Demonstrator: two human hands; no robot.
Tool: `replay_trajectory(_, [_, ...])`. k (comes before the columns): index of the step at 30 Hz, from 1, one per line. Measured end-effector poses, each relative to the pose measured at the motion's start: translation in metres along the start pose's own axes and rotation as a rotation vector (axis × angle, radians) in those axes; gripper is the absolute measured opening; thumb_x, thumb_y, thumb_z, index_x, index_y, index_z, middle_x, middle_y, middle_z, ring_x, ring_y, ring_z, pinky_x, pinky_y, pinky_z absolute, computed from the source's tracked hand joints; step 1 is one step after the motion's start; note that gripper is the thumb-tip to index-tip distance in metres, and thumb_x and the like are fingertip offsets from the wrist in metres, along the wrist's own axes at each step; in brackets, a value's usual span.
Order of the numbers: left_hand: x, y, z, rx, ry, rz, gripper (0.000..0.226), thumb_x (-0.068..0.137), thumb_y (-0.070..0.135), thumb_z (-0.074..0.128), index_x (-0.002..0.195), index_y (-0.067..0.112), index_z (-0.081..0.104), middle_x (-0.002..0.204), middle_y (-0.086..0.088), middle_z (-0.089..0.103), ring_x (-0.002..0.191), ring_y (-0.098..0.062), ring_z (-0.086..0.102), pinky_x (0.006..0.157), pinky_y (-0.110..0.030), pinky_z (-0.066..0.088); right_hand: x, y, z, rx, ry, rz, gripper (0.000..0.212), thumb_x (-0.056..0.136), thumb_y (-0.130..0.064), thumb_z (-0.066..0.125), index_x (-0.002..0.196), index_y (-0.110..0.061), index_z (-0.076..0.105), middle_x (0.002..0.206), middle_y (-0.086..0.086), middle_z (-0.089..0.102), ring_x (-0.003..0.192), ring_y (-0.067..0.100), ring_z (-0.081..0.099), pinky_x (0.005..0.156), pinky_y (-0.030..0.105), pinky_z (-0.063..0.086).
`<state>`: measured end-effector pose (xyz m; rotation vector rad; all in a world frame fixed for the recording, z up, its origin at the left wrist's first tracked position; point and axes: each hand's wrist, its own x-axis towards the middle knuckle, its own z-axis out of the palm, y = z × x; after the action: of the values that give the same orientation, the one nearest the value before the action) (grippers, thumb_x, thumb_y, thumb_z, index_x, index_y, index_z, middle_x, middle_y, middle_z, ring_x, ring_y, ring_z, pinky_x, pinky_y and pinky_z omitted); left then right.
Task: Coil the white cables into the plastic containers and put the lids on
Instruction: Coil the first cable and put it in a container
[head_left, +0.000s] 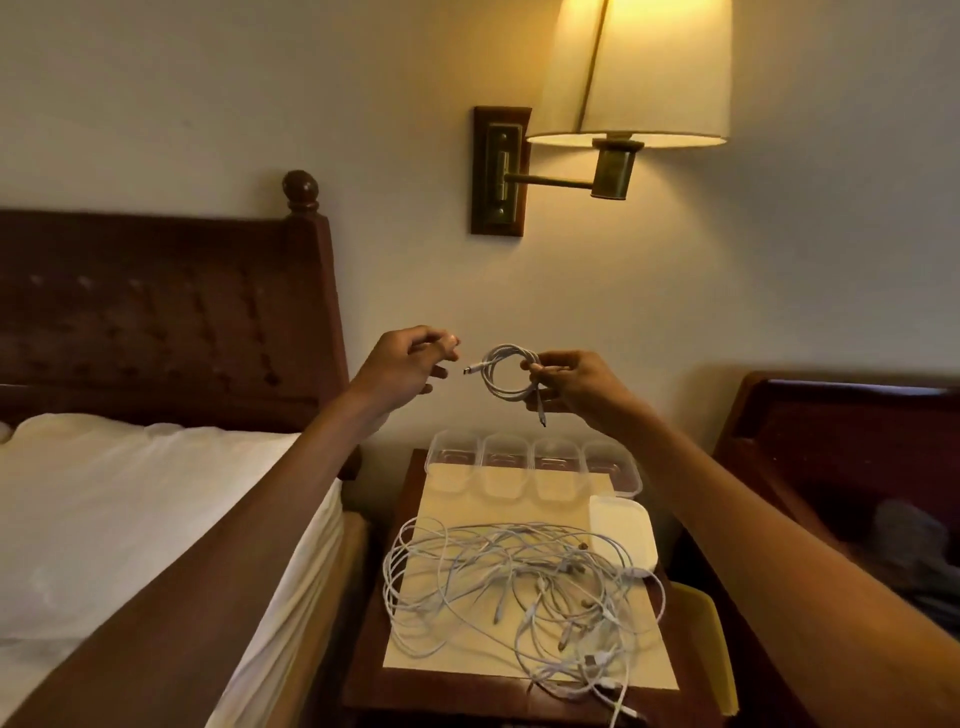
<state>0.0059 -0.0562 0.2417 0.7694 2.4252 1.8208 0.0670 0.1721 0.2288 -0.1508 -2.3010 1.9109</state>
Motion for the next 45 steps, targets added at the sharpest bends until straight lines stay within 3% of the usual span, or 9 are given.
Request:
replay_trajectory(7, [0.029, -0.090, 0.002, 0.093, 0.094, -0.084, 0.019, 0.102, 0.022, 0.054, 0.110, 0.014, 0.069, 0.097, -0.001, 0.072, 0.075, -0.014, 0.063, 0.059, -0.020, 0.049, 0.067, 0.082, 0.024, -0.164, 0.126, 0.108, 0.019, 0.095, -0.009, 0.058, 0.110, 0.000, 0.066, 0.094, 0.019, 0.067, 0.080, 0.028, 0.068, 0.076, 0.042, 0.061])
replay_trajectory(12, [0.061, -0.166, 0.009, 0.139, 0.075, -0.197, 0.013, 0.100, 0.017, 0.057, 0.098, 0.019, 0.069, 0.095, 0.000, 0.072, 0.081, -0.019, 0.067, 0.069, -0.026, 0.055, 0.119, 0.135, 0.044, -0.382, 0.209, 0.067, 0.019, 0.090, -0.011, 0.067, 0.108, -0.003, 0.068, 0.098, 0.014, 0.070, 0.084, 0.025, 0.067, 0.076, 0.036, 0.059])
replay_trajectory(16, [0.090, -0.237, 0.019, 0.191, 0.046, -0.332, 0.023, 0.096, 0.014, 0.061, 0.078, 0.026, 0.069, 0.084, -0.001, 0.072, 0.082, -0.022, 0.068, 0.076, -0.035, 0.056, 0.163, 0.174, 0.056, -0.583, 0.175, 0.026, 0.019, 0.092, -0.006, 0.064, 0.110, -0.005, 0.071, 0.105, 0.013, 0.071, 0.086, 0.019, 0.062, 0.078, 0.030, 0.052])
replay_trajectory(19, [0.106, -0.278, 0.032, 0.229, 0.009, -0.428, 0.025, 0.095, 0.016, 0.060, 0.074, 0.025, 0.067, 0.082, 0.001, 0.071, 0.080, -0.021, 0.065, 0.077, -0.033, 0.052, 0.196, 0.196, 0.065, -0.650, 0.127, 0.022, 0.019, 0.093, -0.005, 0.061, 0.109, -0.004, 0.071, 0.105, 0.014, 0.071, 0.083, 0.019, 0.059, 0.075, 0.028, 0.048])
replay_trajectory(22, [0.118, -0.306, 0.046, 0.193, -0.008, -0.507, 0.022, 0.098, 0.017, 0.054, 0.081, 0.025, 0.066, 0.094, -0.007, 0.070, 0.082, -0.018, 0.059, 0.076, -0.034, 0.048, 0.230, 0.213, 0.076, -0.701, 0.054, 0.021, 0.018, 0.093, -0.007, 0.062, 0.108, -0.006, 0.072, 0.105, 0.013, 0.071, 0.085, 0.019, 0.061, 0.077, 0.028, 0.050])
replay_trajectory(27, [0.133, -0.336, 0.064, 0.131, -0.031, -0.614, 0.025, 0.099, 0.025, 0.046, 0.083, 0.027, 0.065, 0.081, -0.001, 0.066, 0.075, -0.016, 0.058, 0.063, -0.027, 0.046, 0.275, 0.239, 0.093, -0.790, -0.066, 0.028, 0.020, 0.091, -0.008, 0.064, 0.107, -0.012, 0.075, 0.110, 0.012, 0.072, 0.098, 0.026, 0.065, 0.089, 0.034, 0.054])
replay_trajectory(33, [0.145, -0.359, 0.068, 0.080, -0.035, -0.652, 0.027, 0.100, 0.022, 0.051, 0.123, 0.023, 0.065, 0.096, -0.006, 0.074, 0.083, -0.016, 0.067, 0.059, -0.024, 0.054, 0.292, 0.261, 0.116, -0.890, -0.233, -0.006, 0.026, 0.090, -0.001, 0.059, 0.111, -0.009, 0.074, 0.113, 0.012, 0.071, 0.102, 0.028, 0.064, 0.083, 0.027, 0.048])
replay_trajectory(40, [0.148, -0.370, 0.068, 0.017, -0.034, -0.629, 0.024, 0.097, 0.015, 0.059, 0.119, 0.019, 0.068, 0.080, -0.001, 0.071, 0.070, -0.011, 0.065, 0.060, -0.023, 0.053, 0.300, 0.282, 0.124, -0.960, -0.273, 0.002, 0.023, 0.088, -0.014, 0.069, 0.110, -0.009, 0.074, 0.112, 0.010, 0.072, 0.098, 0.026, 0.065, 0.090, 0.032, 0.052])
replay_trajectory(45, [0.146, -0.371, 0.067, 0.078, -0.037, -0.606, 0.024, 0.099, 0.013, 0.057, 0.120, 0.019, 0.067, 0.081, -0.001, 0.068, 0.072, -0.013, 0.064, 0.062, -0.025, 0.054, 0.295, 0.290, 0.128, -0.992, -0.297, -0.003, 0.021, 0.087, -0.008, 0.068, 0.105, -0.014, 0.077, 0.110, 0.010, 0.072, 0.096, 0.027, 0.065, 0.090, 0.035, 0.054])
